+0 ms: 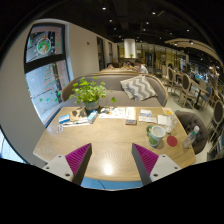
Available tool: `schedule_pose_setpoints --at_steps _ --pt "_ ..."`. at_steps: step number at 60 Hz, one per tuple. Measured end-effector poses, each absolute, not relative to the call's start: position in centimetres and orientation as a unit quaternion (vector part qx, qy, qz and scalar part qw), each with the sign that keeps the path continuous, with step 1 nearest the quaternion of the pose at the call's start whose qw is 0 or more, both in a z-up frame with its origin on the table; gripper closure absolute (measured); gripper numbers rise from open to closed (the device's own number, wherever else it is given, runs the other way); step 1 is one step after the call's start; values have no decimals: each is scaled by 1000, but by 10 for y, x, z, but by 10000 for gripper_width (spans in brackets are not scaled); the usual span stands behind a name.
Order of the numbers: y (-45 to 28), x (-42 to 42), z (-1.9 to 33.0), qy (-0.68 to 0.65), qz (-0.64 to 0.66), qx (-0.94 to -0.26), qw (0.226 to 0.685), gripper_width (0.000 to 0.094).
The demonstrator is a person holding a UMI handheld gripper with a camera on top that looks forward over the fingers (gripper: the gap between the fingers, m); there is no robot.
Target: Pour water
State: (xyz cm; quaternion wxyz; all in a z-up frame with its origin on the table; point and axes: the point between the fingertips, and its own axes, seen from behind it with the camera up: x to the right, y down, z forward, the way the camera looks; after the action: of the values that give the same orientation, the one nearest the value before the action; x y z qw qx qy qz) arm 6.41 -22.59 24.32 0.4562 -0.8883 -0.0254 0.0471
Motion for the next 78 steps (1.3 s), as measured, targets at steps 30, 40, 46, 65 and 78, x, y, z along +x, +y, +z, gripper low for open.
schedule_pose_setpoints --at_steps 30,40,46,65,78 --pt "-236 389 140 58 -9 -882 468 118" --pt "-209 471 109 76 -17 -873 482 115" --pt "-182 507 91 79 -26 -867 490 114" --pt "-96 564 40 97 -30 -855 508 136" --pt "-67 568 25 79 -26 -850 520 303"
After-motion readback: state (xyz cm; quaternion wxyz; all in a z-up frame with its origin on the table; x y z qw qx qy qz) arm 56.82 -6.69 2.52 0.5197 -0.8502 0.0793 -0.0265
